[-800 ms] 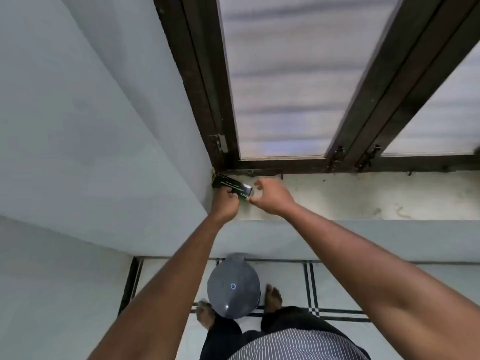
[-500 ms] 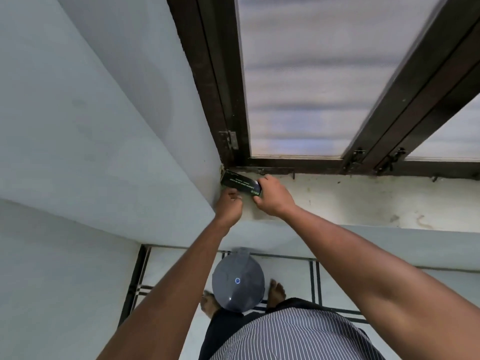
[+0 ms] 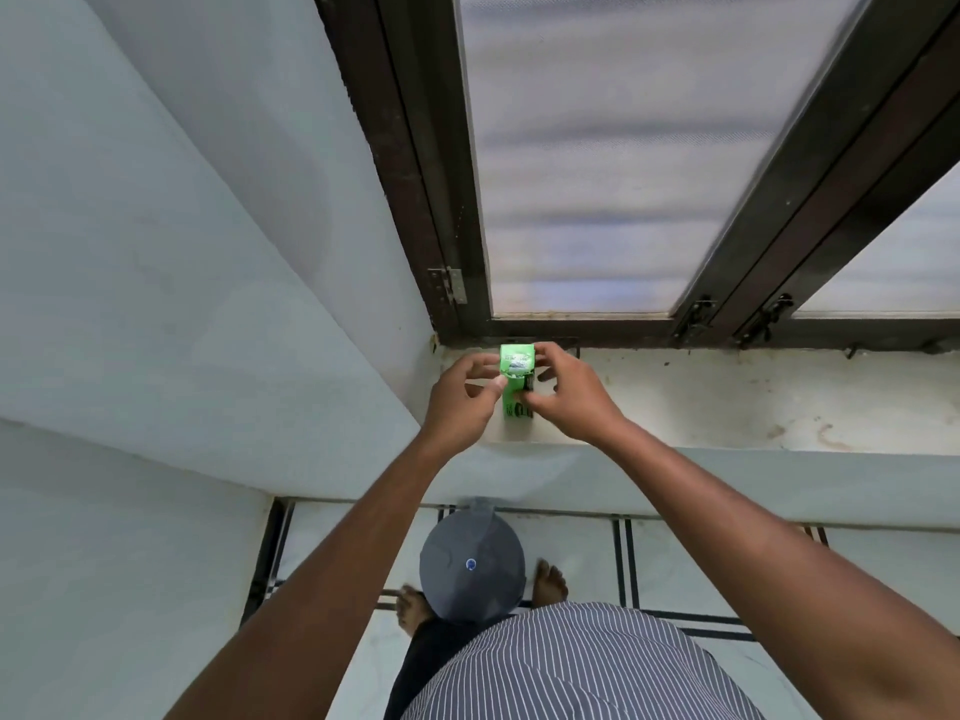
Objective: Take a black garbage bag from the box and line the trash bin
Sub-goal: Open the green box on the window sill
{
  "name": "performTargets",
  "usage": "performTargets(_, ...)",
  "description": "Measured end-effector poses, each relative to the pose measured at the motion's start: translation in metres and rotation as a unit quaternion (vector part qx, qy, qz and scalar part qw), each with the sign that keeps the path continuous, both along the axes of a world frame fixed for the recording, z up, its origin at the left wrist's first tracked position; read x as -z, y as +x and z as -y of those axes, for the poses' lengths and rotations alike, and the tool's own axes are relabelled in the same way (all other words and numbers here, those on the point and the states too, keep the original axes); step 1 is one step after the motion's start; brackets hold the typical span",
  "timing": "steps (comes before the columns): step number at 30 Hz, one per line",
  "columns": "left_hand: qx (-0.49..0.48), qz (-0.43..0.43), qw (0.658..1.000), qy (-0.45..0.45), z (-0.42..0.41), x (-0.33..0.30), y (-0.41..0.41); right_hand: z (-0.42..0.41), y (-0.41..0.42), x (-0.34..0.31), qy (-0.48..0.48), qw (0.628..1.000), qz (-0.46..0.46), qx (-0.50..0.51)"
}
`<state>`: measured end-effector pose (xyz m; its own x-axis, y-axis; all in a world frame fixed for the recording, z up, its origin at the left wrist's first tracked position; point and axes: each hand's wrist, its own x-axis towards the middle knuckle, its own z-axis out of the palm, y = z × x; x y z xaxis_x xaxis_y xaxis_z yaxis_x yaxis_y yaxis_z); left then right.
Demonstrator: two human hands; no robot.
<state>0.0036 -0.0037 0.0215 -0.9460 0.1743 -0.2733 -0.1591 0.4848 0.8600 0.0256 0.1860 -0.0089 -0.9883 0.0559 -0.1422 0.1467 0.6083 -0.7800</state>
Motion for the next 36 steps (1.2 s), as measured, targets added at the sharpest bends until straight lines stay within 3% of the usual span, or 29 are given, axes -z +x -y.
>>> performTargets(5, 0.000, -0.024, 0.998, -0.056, -0.006, -0.006, 0.006, -0.002, 0.010, -0.005, 0.015, 1.000, -0.007, 0.006)
performTargets(13, -0.015, 0.006, 0.998, -0.060, -0.006, -0.009, 0.011, 0.001, 0.018, -0.006, 0.036, 0.999, -0.018, -0.001)
performTargets(18, -0.056, 0.141, 0.985, 0.077, -0.007, -0.022, 0.009, 0.002, 0.023, -0.003, 0.033, 0.999, -0.025, 0.009)
performTargets(22, 0.021, 0.190, 0.971, 0.143, 0.002, -0.022, 0.005, -0.003, 0.021, -0.003, 0.035, 0.999, -0.021, 0.032)
performTargets(32, 0.063, 0.163, 0.984, -0.031, 0.000, -0.033, -0.015, 0.000, 0.019, -0.001, 0.042, 0.999, -0.016, 0.008)
performTargets(36, 0.054, 0.217, 0.975, 0.022, 0.008, -0.028, -0.024, 0.000, 0.018, -0.001, 0.041, 0.999, -0.018, 0.006)
